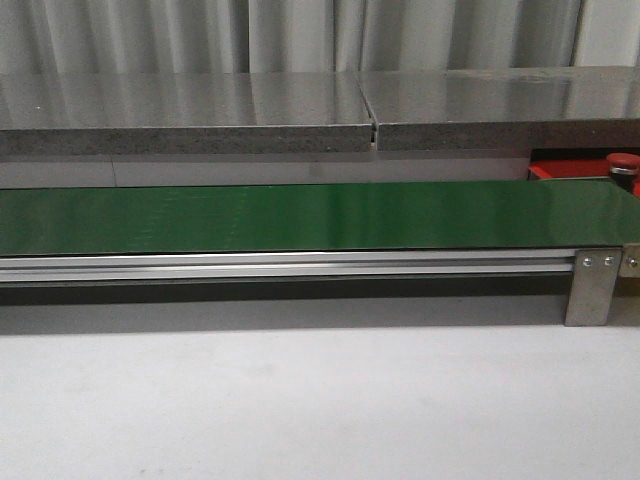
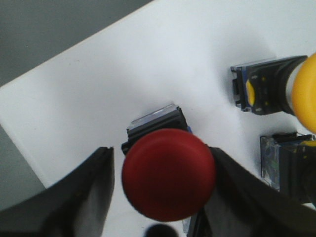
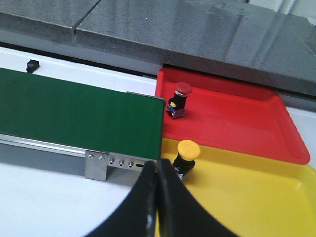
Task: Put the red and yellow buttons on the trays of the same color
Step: 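Lower the left gripper and grasp a red push-button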
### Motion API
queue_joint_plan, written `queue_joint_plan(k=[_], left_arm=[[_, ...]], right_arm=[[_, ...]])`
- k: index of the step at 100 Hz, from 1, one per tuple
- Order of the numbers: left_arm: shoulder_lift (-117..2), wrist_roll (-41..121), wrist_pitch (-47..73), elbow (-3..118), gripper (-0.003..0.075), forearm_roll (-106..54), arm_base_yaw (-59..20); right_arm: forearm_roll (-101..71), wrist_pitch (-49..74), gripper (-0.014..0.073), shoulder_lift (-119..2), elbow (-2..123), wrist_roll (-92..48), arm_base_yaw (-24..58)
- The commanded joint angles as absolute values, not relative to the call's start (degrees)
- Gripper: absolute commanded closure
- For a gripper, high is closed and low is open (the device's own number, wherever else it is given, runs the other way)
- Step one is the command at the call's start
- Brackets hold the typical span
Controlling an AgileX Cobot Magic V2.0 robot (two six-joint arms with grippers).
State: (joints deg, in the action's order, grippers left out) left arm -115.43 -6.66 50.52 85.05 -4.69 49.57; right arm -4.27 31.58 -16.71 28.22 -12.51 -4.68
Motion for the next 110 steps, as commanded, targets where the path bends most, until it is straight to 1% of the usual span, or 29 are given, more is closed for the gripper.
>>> queue_joint_plan(k=[1,9,19,37,47,66,85,110], left_arm=[[-112.24,-6.84,48.95,86.80,0.0468,-5.33,49.59],[-112.11,-6.75,48.81,86.80,0.0522,-5.33,49.59],[-110.78,-6.75,48.09,86.80,0.0553,-5.33,49.59],[-103.99,-5.33,46.40,86.80,0.0554,-5.33,49.59],[-100.39,-5.23,47.41,86.80,0.0554,-5.04,49.59],[-94.54,-2.96,48.60,86.80,0.0554,-4.91,47.23],[-91.73,-2.21,47.48,86.80,0.0554,-4.91,41.41],[-91.99,-2.21,48.74,86.80,0.0554,-2.98,29.36]], right_arm=[[-4.58,27.56,0.0662,-17.14,29.68,-13.05,-4.72],[-4.58,27.56,0.0662,-17.14,29.68,-13.05,-4.72],[-4.58,27.56,0.0662,-17.14,29.68,-13.05,-4.72],[-4.57,27.51,0.0662,-17.14,29.68,-13.05,-4.72],[-4.57,27.45,0.0662,-17.14,29.68,-13.05,-4.72],[-4.57,27.53,0.0662,-17.14,29.68,-13.05,-4.72],[-4.57,27.53,0.0662,-17.14,29.68,-13.05,-4.72],[-4.57,27.53,0.0662,-17.14,29.68,-13.05,-4.72]])
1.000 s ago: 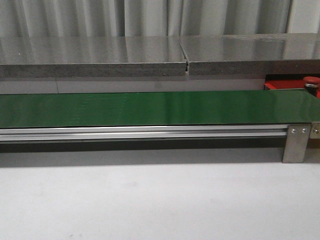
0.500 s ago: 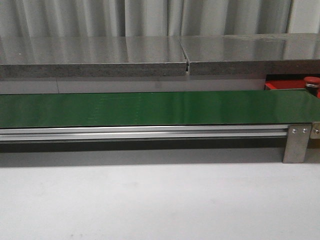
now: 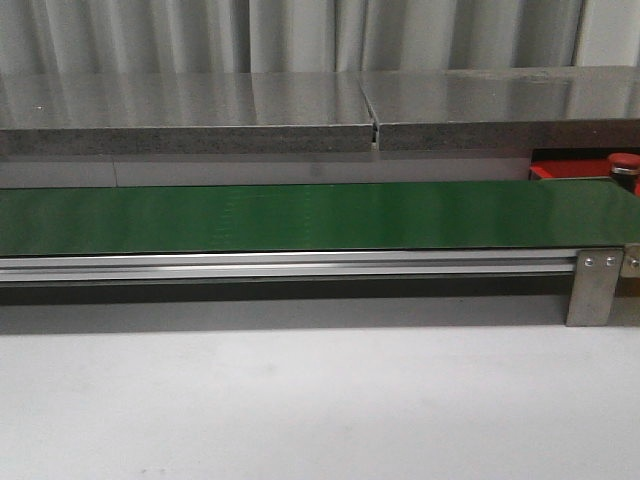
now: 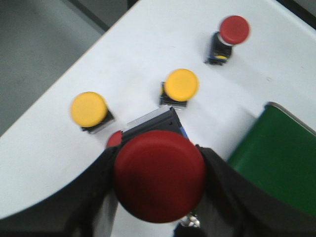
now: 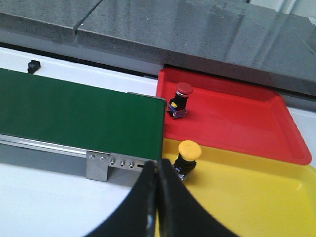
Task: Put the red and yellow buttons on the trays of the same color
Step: 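Lower the left gripper and grasp a red push-button, then set the red button on the green belt and open the left gripper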
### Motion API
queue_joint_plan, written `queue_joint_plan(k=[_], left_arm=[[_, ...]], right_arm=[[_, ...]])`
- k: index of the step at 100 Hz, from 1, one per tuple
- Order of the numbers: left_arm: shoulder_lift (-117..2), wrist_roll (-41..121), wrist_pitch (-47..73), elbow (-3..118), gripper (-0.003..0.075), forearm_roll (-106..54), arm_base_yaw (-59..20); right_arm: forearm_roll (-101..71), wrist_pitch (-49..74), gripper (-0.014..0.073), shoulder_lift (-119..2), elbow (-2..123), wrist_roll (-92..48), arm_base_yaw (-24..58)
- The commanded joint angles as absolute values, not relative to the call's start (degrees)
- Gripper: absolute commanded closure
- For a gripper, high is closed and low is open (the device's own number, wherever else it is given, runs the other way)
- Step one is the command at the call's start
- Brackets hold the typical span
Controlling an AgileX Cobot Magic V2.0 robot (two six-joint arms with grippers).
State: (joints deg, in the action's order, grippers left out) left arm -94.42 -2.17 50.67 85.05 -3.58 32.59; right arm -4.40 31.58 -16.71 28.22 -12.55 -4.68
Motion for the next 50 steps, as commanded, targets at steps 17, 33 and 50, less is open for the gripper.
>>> queue_joint_plan(k=[17,33,50], left_arm=[[-93.92,-1.90,50.37,86.80,0.0554,-0.84,23.21],[-97.13,-1.08,52.18,86.80,0.0554,-0.84,19.21],[-99.88,-1.08,52.27,86.80,0.0554,-0.84,17.46]], right_arm=[[-4.57,27.56,0.0662,-17.14,29.68,-13.05,-4.72],[-4.57,27.56,0.0662,-17.14,29.68,-13.05,-4.72],[-4.57,27.56,0.0662,-17.14,29.68,-13.05,-4.72]])
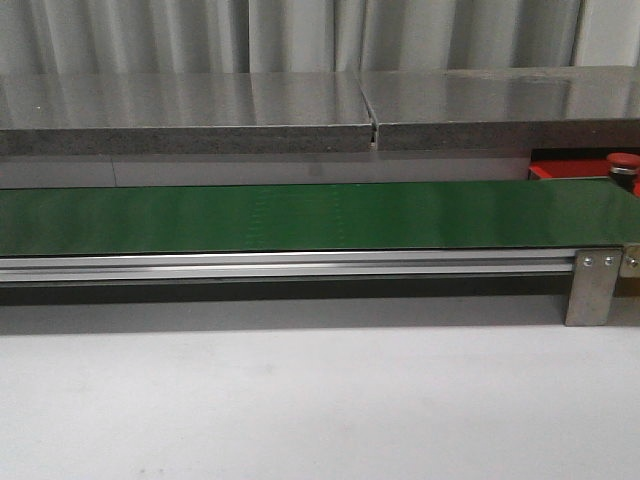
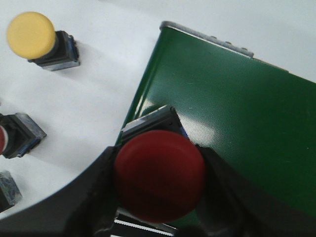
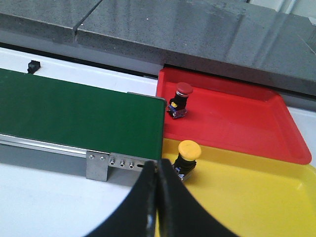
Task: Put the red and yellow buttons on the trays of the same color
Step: 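Set the red button on the green belt and open the left gripper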
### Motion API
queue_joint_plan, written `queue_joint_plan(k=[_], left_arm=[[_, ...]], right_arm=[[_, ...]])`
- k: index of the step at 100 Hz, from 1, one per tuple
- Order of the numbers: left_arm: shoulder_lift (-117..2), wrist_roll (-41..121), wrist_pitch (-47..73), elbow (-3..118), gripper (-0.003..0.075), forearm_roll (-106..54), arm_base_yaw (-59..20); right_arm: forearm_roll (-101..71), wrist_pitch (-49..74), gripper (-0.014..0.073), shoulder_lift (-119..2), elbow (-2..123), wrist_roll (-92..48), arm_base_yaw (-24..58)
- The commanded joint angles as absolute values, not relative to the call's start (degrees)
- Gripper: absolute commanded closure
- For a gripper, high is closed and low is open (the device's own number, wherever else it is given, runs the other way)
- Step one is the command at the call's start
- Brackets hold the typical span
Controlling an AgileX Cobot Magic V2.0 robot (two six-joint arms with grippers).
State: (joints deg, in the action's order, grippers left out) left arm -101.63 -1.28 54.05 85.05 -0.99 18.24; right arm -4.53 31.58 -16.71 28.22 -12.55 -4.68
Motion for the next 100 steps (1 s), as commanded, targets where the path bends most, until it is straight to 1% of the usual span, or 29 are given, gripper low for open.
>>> queue_joint_plan(k=[1,12,19,24,28,29,31,34,39,43,76,100], left_arm=[[-100.05,-1.08,52.27,86.80,0.0554,-0.84,17.46],[-101.23,-0.98,52.55,86.80,0.0545,-1.57,17.34],[-101.73,-0.71,52.68,86.80,0.0509,-1.85,17.34],[-101.71,-0.71,52.68,86.80,0.0447,-2.35,17.34],[-101.71,-0.62,52.41,86.80,0.0365,-2.62,17.34],[-101.71,-0.62,52.43,86.80,0.0335,-2.74,17.34],[-101.71,-0.62,52.27,86.80,0.0305,-2.75,17.34],[-101.71,-0.62,52.17,86.80,0.0230,-2.75,17.34],[-101.61,-0.62,52.02,86.93,0.0138,-2.82,17.34],[-101.61,-0.62,52.02,87.34,0.0108,-2.82,17.34],[-98.94,-2.87,51.30,92.46,0.0101,-3.74,18.18],[-98.72,-3.73,51.15,95.43,0.0101,-7.84,23.85]], right_arm=[[-4.57,27.56,0.0662,-17.14,29.68,-13.05,-4.72],[-4.57,27.56,0.0662,-17.14,29.68,-13.05,-4.72],[-4.57,27.56,0.0662,-17.14,29.68,-13.05,-4.72],[-4.57,27.56,0.0662,-17.14,29.68,-13.05,-4.72],[-4.57,27.56,0.0662,-17.14,29.68,-13.05,-4.72],[-4.57,27.56,0.0662,-17.14,29.68,-13.05,-4.72],[-4.57,27.56,0.0662,-17.14,29.68,-13.05,-4.72],[-4.57,27.56,0.0662,-17.14,29.68,-13.05,-4.72],[-4.57,27.56,0.0662,-17.14,29.68,-13.05,-4.72],[-4.57,27.56,0.0662,-17.14,29.68,-13.05,-4.72],[-4.57,27.56,0.0662,-17.14,29.68,-13.05,-4.72],[-4.57,27.56,0.0662,-17.14,29.68,-13.05,-4.72]])
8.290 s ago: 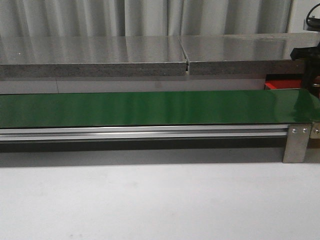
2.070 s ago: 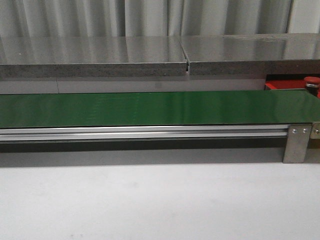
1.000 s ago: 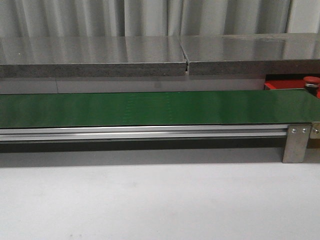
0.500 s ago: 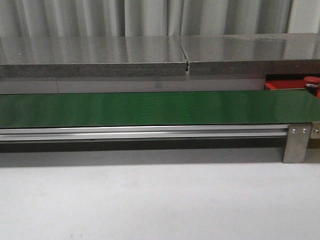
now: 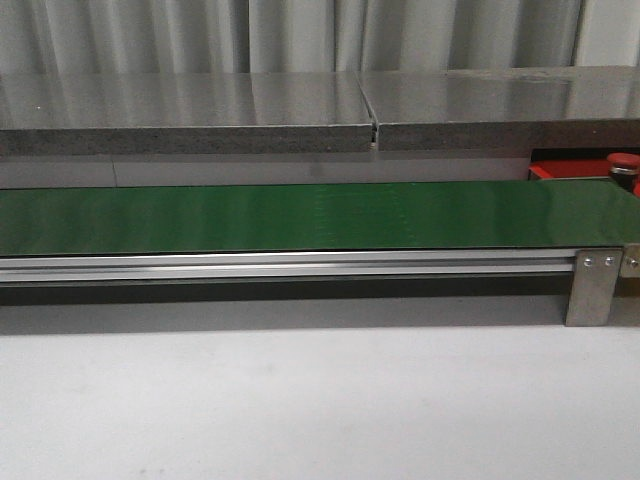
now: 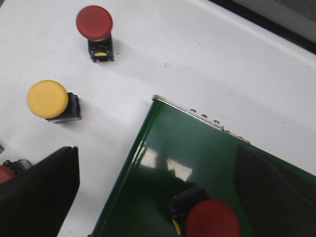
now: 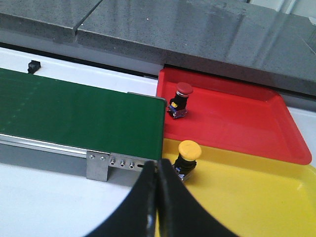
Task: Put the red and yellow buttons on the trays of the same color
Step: 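Set the red button on the green belt and open the left gripper, then grasp a yellow push-button from the table with the left gripper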
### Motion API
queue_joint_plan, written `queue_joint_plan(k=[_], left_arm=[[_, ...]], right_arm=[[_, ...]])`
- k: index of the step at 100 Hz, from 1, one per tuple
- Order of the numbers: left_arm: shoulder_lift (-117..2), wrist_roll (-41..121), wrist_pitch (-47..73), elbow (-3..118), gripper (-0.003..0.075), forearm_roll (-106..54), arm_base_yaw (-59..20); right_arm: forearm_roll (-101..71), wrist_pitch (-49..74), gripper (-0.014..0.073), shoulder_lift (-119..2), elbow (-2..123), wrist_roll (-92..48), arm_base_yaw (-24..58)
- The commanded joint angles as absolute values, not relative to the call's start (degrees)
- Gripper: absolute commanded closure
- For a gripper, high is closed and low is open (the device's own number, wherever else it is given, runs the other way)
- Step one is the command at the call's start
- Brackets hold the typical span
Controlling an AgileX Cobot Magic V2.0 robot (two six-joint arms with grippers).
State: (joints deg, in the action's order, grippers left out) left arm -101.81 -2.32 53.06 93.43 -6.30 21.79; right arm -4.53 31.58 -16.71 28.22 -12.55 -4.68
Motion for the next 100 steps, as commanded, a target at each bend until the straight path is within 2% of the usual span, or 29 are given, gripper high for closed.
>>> queue_joint_plan(k=[1,49,66,100], left_arm=[[-98.72,-4.14,51.37,95.43,0.0101,-7.73,24.29],[-101.33,-18.29,58.38,95.43,0.0120,-6.79,40.67],[-105.10,-18.69,61.07,95.43,0.0145,-6.82,41.99],[-110.19,-18.89,53.90,95.67,0.0145,-6.67,41.99]], right_arm=[[-4.57,27.56,0.0662,-17.14,29.68,-13.05,-4.72],[-4.57,27.56,0.0662,-17.14,29.68,-13.05,-4.72],[-4.57,27.56,0.0662,-17.14,29.68,-13.05,-4.72],[-4.57,27.56,0.0662,-17.14,29.68,-13.05,-4.72]])
